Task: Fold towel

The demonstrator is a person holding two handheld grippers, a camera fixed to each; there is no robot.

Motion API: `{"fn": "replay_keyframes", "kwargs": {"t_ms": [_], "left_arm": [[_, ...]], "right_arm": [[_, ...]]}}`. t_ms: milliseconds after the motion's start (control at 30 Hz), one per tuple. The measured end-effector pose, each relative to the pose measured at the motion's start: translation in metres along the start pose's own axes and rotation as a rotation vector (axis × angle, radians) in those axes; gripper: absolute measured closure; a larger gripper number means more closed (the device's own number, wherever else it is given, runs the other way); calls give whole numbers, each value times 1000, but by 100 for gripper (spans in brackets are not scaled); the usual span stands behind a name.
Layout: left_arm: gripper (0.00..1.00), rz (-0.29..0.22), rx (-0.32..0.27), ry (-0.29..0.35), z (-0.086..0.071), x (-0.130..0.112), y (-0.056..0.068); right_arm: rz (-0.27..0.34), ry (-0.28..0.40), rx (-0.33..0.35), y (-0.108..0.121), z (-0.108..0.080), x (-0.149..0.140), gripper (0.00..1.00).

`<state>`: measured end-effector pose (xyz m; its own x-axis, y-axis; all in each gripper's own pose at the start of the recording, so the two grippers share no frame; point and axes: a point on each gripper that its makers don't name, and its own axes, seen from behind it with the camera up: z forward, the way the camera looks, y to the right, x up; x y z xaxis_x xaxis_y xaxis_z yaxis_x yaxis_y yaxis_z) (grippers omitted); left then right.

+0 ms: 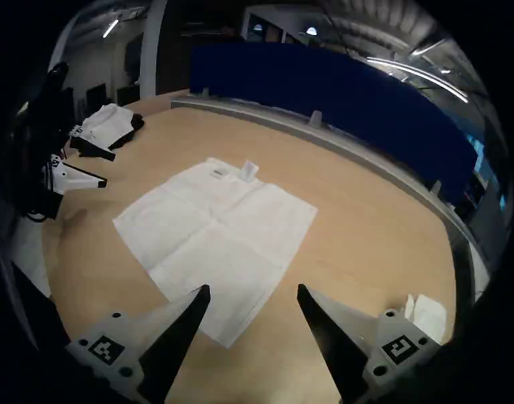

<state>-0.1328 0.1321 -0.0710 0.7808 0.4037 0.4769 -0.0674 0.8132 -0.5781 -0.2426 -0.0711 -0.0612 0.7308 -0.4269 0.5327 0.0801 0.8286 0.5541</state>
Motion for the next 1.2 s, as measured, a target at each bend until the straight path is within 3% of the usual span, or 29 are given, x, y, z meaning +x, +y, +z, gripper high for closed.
{"fn": "replay_keyframes", "kwargs": {"t_ms": [300, 667, 900, 967, 1200], "left_arm": [[3, 11, -68, -88, 13, -32, 23], [4, 25, -97, -144, 25, -52, 35], [5, 29, -115, -151, 31, -55, 42], [6, 34, -122, -150, 32, -55, 45], [27, 38, -126, -189, 33, -63, 50]], "right_arm": [[-16, -77, 32, -15, 7, -40, 0], [-23, -113, 43, -19, 11, -60, 0], [-20, -133, 71, -24, 15, -67, 8], [-21, -134, 72, -24, 16, -68, 10], [-26, -139, 78, -24, 17, -72, 24]]}}
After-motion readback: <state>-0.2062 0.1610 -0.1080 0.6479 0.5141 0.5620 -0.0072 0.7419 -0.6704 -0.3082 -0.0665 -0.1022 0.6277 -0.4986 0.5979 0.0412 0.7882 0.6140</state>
